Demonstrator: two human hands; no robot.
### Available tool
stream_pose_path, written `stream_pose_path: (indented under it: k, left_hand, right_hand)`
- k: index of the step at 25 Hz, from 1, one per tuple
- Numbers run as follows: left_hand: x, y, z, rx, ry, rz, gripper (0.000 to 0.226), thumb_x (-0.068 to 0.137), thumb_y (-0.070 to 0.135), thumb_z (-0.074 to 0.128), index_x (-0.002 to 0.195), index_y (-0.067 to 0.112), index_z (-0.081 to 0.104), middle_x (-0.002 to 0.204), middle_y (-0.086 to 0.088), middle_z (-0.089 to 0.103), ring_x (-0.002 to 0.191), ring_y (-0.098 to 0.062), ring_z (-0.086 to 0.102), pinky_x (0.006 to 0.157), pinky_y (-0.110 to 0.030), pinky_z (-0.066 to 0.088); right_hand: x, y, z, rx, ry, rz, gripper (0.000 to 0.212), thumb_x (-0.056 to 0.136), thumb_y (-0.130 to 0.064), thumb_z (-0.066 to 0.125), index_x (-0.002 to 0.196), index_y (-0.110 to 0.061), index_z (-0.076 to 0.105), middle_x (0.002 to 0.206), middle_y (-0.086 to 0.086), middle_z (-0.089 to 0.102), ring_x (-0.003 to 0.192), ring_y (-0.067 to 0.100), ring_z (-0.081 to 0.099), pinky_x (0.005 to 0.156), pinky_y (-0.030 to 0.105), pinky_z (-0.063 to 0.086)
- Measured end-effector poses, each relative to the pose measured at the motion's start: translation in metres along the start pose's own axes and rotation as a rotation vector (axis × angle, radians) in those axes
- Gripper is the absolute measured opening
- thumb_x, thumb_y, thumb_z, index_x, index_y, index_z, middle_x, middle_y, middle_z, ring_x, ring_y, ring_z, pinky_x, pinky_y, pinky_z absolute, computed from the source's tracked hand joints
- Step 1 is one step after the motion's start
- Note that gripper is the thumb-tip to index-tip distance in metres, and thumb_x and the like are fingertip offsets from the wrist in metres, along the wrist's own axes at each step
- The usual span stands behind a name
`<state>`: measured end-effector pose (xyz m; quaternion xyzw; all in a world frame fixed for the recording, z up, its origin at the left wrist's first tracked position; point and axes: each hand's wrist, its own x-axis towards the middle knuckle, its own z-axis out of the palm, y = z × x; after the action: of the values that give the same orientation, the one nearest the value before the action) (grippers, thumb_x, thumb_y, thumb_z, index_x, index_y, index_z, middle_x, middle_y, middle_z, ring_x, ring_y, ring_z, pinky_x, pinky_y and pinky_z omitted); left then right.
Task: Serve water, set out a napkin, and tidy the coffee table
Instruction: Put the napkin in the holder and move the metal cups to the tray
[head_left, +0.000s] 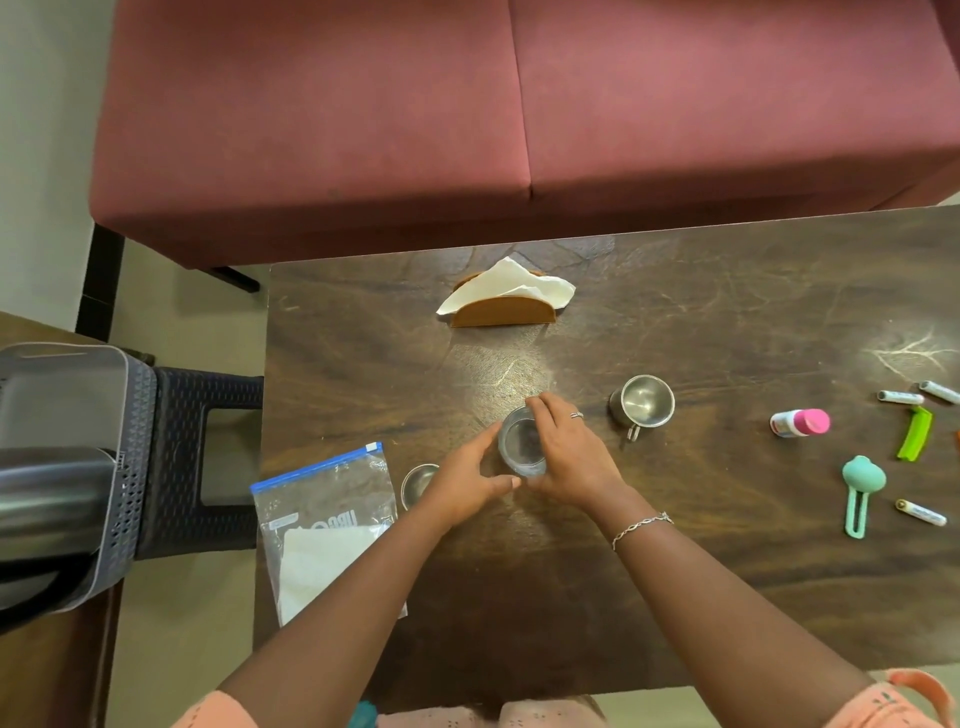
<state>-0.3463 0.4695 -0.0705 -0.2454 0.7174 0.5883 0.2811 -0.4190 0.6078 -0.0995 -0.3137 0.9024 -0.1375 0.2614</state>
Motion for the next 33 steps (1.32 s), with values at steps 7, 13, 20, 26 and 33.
stream_pose_path:
  k: [7,13,20,26,33]
  left_hand:
    - [0.018,0.036,0.006,-0.11,-0.012,0.095,0.073,0.08,-0.007,0.063,0.141,0.016,0.031,0.121,0.02,0.042,0.118,0.001,0.041,0.092,-0.007,0.036]
    - [0.059,0.09,0.01,-0.093,-0.048,0.164,0.072,0.079,-0.009,0.063,0.141,0.009,0.032,0.127,0.012,0.044,0.106,0.017,0.049,0.09,-0.005,0.038]
    - [0.124,0.127,0.01,0.157,-0.03,0.134,0.089,0.076,0.014,0.073,0.147,0.018,0.018,0.153,-0.004,0.028,0.141,-0.021,0.028,0.115,-0.041,0.028]
    - [0.149,0.129,0.01,0.285,-0.005,0.092,0.09,0.079,0.024,0.071,0.148,0.022,0.015,0.155,-0.005,0.024,0.142,-0.023,0.026,0.113,-0.037,0.028]
    - [0.149,0.118,0.011,0.288,-0.028,0.022,0.089,0.08,0.022,0.07,0.148,0.026,0.012,0.155,-0.009,0.024,0.141,-0.027,0.027,0.113,-0.042,0.03]
  right_hand:
    - [0.01,0.024,-0.038,0.031,0.111,-0.003,0.086,0.064,-0.035,0.076,0.133,-0.004,0.034,0.131,0.011,0.039,0.114,0.03,0.044,0.085,0.04,0.048]
    - [0.034,0.058,-0.088,0.013,0.172,0.047,0.083,0.06,-0.038,0.078,0.126,-0.007,0.038,0.127,0.011,0.04,0.11,0.029,0.045,0.08,0.041,0.049]
    - [0.079,0.105,-0.127,-0.039,0.157,0.103,0.085,0.057,-0.03,0.082,0.126,-0.005,0.037,0.127,0.012,0.039,0.111,0.03,0.044,0.083,0.042,0.049]
    - [0.111,0.133,-0.134,-0.022,0.154,0.169,0.083,0.06,-0.026,0.081,0.127,-0.004,0.037,0.128,0.014,0.037,0.115,0.033,0.042,0.087,0.043,0.045]
    - [0.123,0.148,-0.127,0.005,0.16,0.207,0.087,0.057,-0.024,0.082,0.128,-0.003,0.036,0.128,0.014,0.038,0.112,0.034,0.047,0.086,0.043,0.047]
